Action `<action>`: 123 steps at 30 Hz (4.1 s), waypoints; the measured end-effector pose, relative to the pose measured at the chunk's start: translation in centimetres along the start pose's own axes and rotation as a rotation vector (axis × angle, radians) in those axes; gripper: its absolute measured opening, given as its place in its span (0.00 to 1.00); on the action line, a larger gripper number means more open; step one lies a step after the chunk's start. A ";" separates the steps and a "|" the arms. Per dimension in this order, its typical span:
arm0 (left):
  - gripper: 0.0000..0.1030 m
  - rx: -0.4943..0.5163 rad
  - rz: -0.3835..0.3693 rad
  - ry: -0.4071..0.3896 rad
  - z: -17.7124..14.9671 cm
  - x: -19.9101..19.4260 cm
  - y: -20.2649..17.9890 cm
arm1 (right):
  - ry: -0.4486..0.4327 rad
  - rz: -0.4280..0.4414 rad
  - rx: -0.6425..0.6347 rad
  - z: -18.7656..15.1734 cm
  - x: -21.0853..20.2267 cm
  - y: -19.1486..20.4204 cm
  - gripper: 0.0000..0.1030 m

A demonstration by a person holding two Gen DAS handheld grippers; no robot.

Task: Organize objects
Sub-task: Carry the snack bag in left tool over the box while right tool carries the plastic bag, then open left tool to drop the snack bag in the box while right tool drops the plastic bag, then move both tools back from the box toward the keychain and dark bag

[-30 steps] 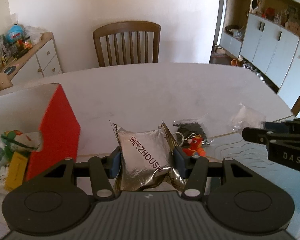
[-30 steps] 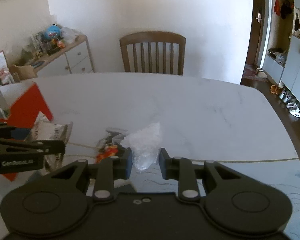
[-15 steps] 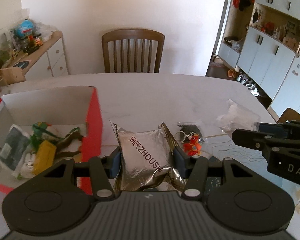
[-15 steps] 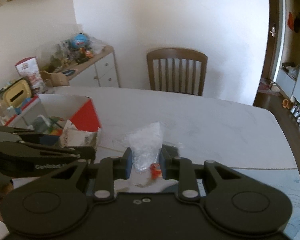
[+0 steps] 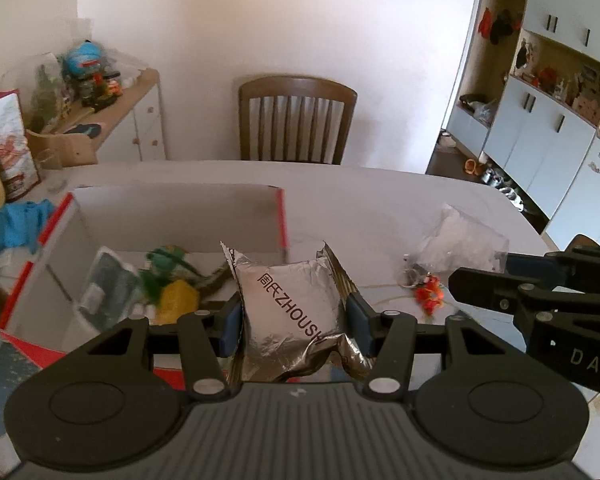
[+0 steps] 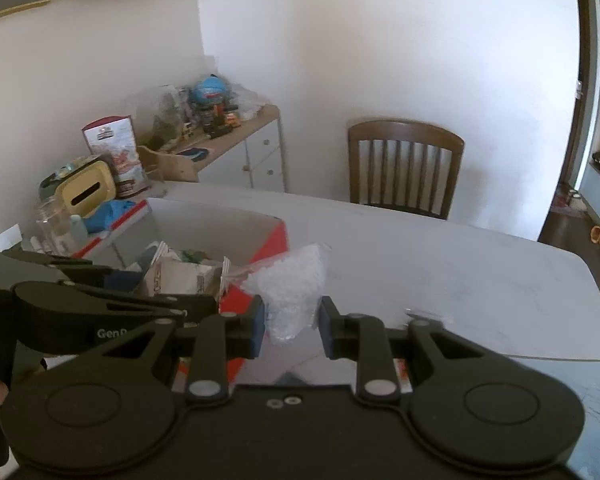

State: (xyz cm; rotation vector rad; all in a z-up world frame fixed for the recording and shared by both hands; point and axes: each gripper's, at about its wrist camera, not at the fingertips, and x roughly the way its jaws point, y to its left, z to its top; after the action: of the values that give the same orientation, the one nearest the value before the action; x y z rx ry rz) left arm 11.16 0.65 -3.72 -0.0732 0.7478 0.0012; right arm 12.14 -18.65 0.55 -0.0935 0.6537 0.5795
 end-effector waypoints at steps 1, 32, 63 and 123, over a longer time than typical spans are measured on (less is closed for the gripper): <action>0.52 0.001 0.003 -0.002 0.0 -0.2 0.5 | 0.000 0.003 -0.004 0.1 0.0 0.6 0.25; 0.52 -0.039 0.112 0.064 2.5 5.7 15.5 | 0.150 0.022 -0.057 1.6 11.2 10.4 0.26; 0.58 0.011 0.072 0.250 1.3 13.4 15.8 | 0.311 -0.020 -0.232 0.5 18.8 13.2 0.33; 0.98 0.075 -0.013 -0.079 1.4 -1.4 2.5 | -0.073 0.043 0.079 -0.4 -1.7 -0.3 0.91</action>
State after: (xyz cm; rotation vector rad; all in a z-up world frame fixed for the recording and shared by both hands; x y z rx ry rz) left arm 11.05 3.31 -1.92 -0.0070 0.6673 -0.0364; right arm 10.98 -19.84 1.25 0.0156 0.6076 0.5956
